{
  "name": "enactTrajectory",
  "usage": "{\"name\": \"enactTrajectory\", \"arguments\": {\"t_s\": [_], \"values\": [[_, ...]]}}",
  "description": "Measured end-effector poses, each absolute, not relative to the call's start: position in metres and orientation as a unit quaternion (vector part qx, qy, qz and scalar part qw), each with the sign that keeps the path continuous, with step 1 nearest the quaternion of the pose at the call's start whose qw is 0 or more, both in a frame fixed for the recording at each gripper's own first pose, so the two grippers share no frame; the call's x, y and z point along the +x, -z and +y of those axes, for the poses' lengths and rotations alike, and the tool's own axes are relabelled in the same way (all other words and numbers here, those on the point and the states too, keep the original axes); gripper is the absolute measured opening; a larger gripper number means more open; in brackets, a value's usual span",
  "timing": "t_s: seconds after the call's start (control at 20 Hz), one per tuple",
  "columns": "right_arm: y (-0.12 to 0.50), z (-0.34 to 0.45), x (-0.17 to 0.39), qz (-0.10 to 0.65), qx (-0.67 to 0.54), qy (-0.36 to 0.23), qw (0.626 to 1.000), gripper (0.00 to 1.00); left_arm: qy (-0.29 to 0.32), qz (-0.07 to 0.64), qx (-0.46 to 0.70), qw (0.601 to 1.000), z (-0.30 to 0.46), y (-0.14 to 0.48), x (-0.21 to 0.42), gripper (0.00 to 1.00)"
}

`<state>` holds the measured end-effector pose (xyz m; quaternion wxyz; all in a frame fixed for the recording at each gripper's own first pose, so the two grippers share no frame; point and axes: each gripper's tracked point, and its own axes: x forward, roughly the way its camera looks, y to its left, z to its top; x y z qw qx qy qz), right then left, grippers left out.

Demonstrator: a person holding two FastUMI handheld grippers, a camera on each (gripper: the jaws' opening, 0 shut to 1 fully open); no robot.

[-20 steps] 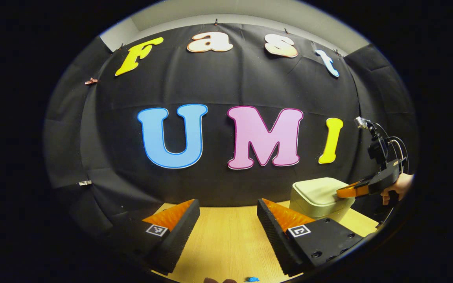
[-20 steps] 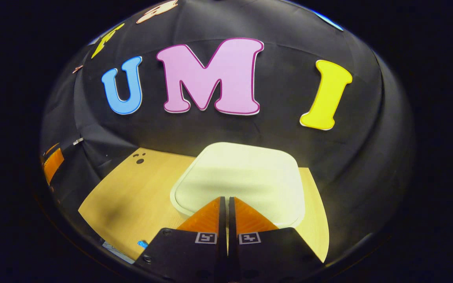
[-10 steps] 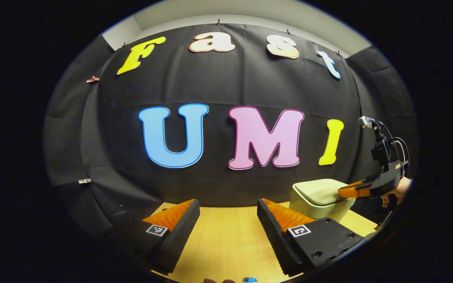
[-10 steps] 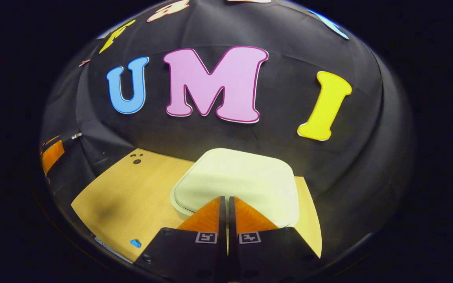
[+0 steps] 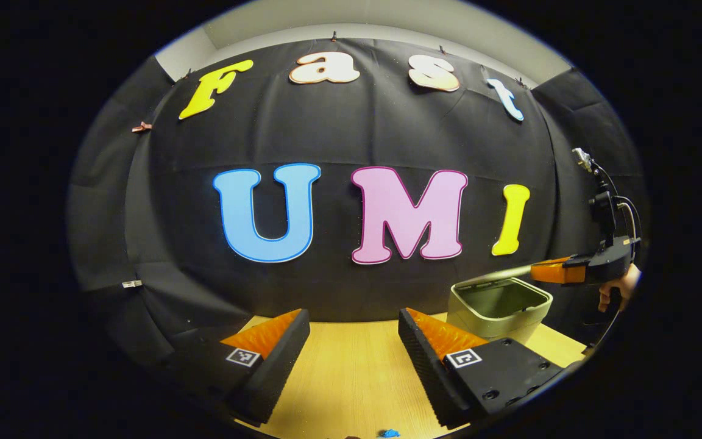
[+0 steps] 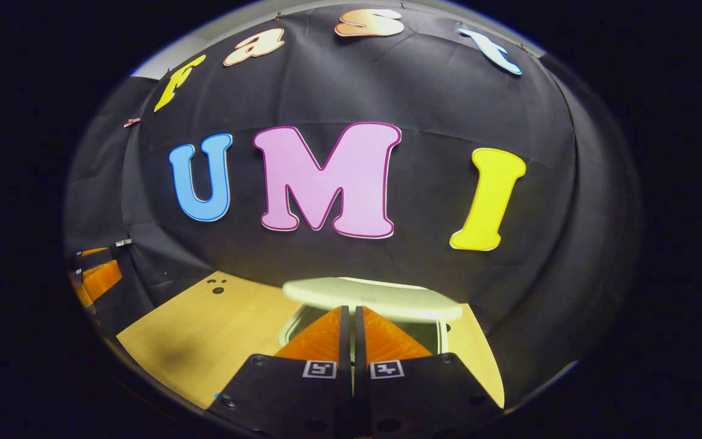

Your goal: Press the lid of the desktop garbage bin to open it, pick up the crumpled paper on the desktop and throw it into the bin, then pick up the pop can on the desktop and drop it into the bin, and finally close the garbage bin lid.

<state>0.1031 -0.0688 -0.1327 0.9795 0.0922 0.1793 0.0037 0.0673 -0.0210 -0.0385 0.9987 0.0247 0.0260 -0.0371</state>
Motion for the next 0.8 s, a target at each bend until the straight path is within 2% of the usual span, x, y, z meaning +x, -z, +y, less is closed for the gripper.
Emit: {"name": "enactTrajectory", "arguments": {"t_s": [0.55,0.6,0.7,0.75,0.8], "values": [[0.12,-0.05,0.082,0.163,0.097,-0.032,0.981,0.06,0.055,0.027,0.019,0.998,-0.026,0.044,0.062,0.95],[0.119,-0.049,0.079,0.159,0.089,-0.033,0.983,0.12,0.058,0.028,0.02,0.998,-0.027,0.045,0.061,0.95],[0.114,-0.041,0.07,0.151,0.076,-0.043,0.985,0.3,0.061,0.03,0.021,0.997,-0.024,0.049,0.057,0.95],[0.114,-0.035,0.066,0.151,0.072,-0.049,0.985,0.32,0.063,0.031,0.021,0.997,-0.023,0.052,0.055,0.95],[0.113,-0.032,0.063,0.151,0.068,-0.051,0.985,0.4,0.065,0.033,0.021,0.997,-0.022,0.054,0.054,0.95]]}}
